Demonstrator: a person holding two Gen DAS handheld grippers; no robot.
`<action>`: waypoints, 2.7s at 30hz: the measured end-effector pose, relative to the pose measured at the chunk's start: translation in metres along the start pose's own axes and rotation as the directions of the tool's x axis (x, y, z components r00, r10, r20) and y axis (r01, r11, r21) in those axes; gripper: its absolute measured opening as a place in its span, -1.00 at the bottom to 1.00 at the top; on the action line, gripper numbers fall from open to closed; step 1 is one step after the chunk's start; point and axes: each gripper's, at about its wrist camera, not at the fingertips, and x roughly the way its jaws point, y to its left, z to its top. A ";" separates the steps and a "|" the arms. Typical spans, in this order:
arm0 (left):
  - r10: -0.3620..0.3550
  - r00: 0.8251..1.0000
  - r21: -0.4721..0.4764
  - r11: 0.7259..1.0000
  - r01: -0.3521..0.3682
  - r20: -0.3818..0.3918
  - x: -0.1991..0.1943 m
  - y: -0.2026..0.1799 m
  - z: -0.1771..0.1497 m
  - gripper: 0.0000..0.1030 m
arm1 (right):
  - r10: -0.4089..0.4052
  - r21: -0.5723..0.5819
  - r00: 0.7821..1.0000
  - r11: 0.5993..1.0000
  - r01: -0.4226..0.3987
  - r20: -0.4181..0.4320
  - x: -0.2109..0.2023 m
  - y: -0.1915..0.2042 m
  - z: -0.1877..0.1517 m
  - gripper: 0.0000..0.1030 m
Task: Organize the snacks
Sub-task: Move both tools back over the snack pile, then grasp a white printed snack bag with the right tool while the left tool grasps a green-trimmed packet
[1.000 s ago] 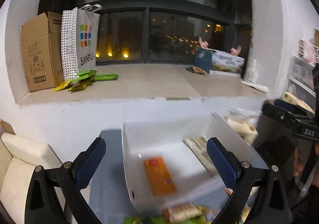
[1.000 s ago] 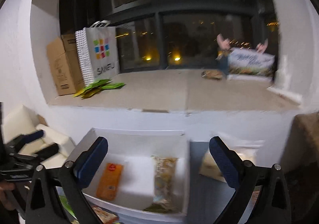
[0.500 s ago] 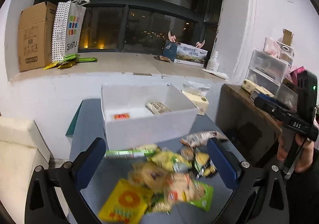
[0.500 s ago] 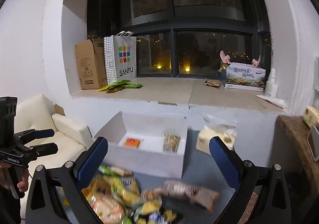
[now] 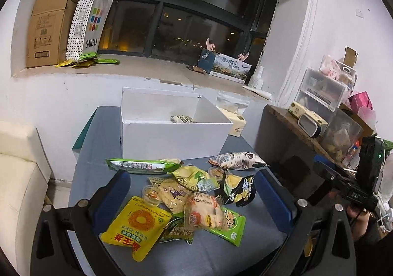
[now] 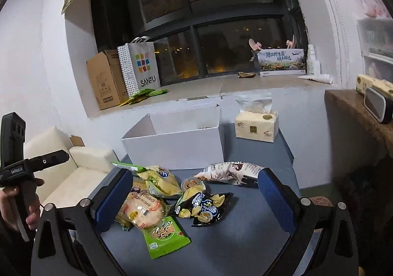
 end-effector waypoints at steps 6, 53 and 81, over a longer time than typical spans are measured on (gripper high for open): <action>-0.010 1.000 -0.009 1.000 0.010 -0.010 0.000 0.002 -0.002 1.00 | -0.035 -0.134 0.998 0.991 0.028 -0.050 0.019 0.004 0.001 1.00; -0.074 0.970 -0.725 0.677 -0.122 -0.233 0.143 0.133 -0.025 0.98 | 0.125 -0.241 0.953 0.951 -0.194 -0.276 0.068 -0.011 0.031 -0.34; 0.033 0.997 -0.560 0.826 -0.068 -0.073 0.103 0.110 -0.001 -0.74 | 0.297 -0.082 0.935 0.945 -0.317 -0.194 0.049 0.007 0.004 -0.33</action>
